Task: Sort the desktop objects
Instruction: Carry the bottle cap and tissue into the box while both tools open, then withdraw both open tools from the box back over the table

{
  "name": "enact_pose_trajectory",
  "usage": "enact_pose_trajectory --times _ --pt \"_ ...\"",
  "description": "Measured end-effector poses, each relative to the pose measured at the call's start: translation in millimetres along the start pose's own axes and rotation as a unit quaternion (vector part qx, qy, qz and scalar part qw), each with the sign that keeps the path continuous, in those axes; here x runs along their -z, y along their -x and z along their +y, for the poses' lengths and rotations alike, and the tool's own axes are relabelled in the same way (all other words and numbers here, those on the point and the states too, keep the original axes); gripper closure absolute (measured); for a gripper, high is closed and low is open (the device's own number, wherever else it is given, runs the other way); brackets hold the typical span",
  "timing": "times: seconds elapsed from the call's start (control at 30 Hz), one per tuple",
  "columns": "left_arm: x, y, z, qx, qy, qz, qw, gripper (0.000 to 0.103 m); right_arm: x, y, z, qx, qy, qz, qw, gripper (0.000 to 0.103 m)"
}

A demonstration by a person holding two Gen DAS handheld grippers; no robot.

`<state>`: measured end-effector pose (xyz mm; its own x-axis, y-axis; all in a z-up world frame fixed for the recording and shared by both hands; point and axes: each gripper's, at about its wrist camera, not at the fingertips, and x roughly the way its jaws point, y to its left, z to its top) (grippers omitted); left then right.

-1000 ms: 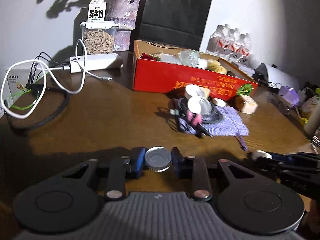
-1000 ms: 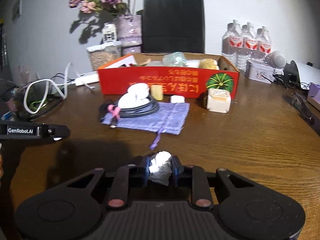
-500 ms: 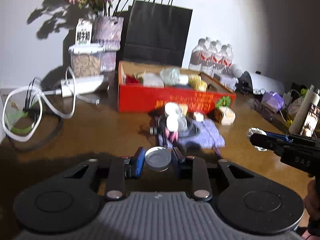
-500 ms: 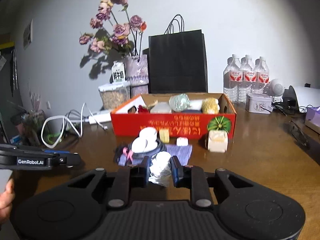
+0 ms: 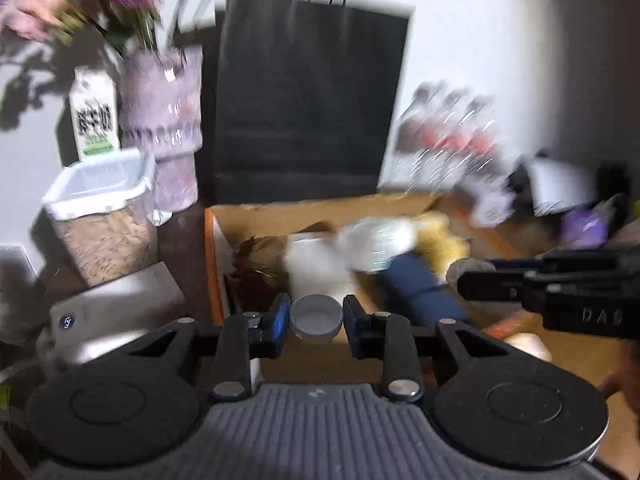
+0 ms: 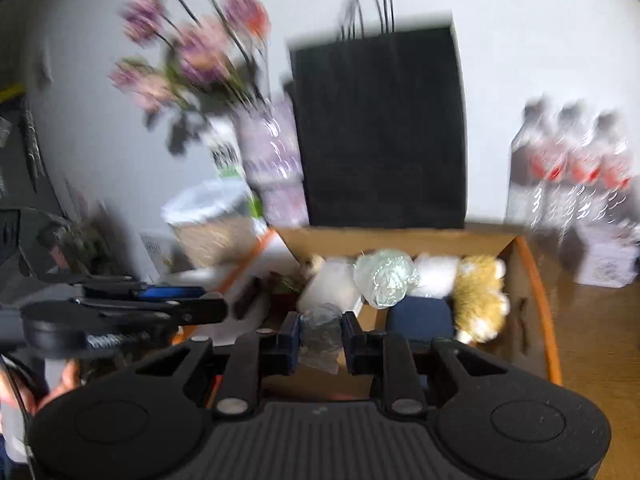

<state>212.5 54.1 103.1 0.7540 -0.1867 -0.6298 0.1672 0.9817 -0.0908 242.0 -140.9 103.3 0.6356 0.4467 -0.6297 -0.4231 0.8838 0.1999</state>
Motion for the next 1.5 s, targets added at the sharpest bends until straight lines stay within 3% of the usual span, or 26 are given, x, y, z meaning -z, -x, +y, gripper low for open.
enact_pose_trajectory --times 0.13,0.23,0.3,0.37,0.4,0.43,0.53,0.6,0.67,0.8,0.93,1.07,1.17,1.33,1.5 --pt "-18 -70 9 -0.043 -0.007 0.059 0.9973 0.073 -23 -74 -6 0.049 0.030 0.076 0.995 0.082" --pt "-18 -96 15 -0.054 -0.015 0.087 0.9947 0.072 -21 -101 -18 0.033 0.009 0.106 0.994 0.079" --pt "-15 -100 14 -0.068 -0.035 0.076 0.9942 0.066 -20 -104 -24 0.032 -0.007 0.108 0.994 0.069" --pt "-12 -100 8 -0.068 -0.052 0.073 0.9937 0.060 -17 -102 -25 0.028 -0.011 0.099 0.995 0.057" --pt "-12 -101 7 -0.067 -0.056 0.071 0.9937 0.054 -15 -102 -26 0.030 -0.006 0.095 0.995 0.039" --pt "-11 -100 6 -0.061 -0.057 0.071 0.9940 0.052 -12 -102 -26 0.038 -0.004 0.091 0.995 0.036" --pt "-15 -98 7 -0.058 -0.046 0.068 0.9949 0.046 -11 -94 -26 0.044 -0.011 0.081 0.996 0.036" --pt "-18 -88 6 -0.065 -0.035 0.052 0.9959 0.033 -12 -80 -26 0.041 -0.018 0.074 0.996 0.036" --pt "-19 -68 7 -0.065 -0.027 0.029 0.9971 0.032 -11 -56 -22 0.041 -0.010 0.053 0.998 0.035" --pt "-12 -13 2 -0.032 -0.007 -0.021 0.9993 0.020 3 5 -12 0.035 0.006 -0.011 0.999 0.019" --pt "18 43 -13 0.005 -0.003 -0.062 0.9981 0.012 42 56 -4 0.028 0.023 -0.044 0.998 0.017" --pt "61 79 -35 0.008 -0.019 -0.078 0.9968 0.001 89 77 -7 0.031 0.019 -0.046 0.998 0.014" --pt "97 89 -46 -0.021 -0.018 -0.073 0.9970 0.000 122 84 -6 0.055 0.015 -0.033 0.998 0.014" --pt "158 107 -50 -0.020 0.018 -0.065 0.9975 0.000 178 107 -2 0.028 0.009 -0.037 0.999 0.014" --pt "205 113 -52 -0.045 0.012 -0.035 0.9983 0.000 211 112 6 0.020 0.018 -0.034 0.999 0.014"
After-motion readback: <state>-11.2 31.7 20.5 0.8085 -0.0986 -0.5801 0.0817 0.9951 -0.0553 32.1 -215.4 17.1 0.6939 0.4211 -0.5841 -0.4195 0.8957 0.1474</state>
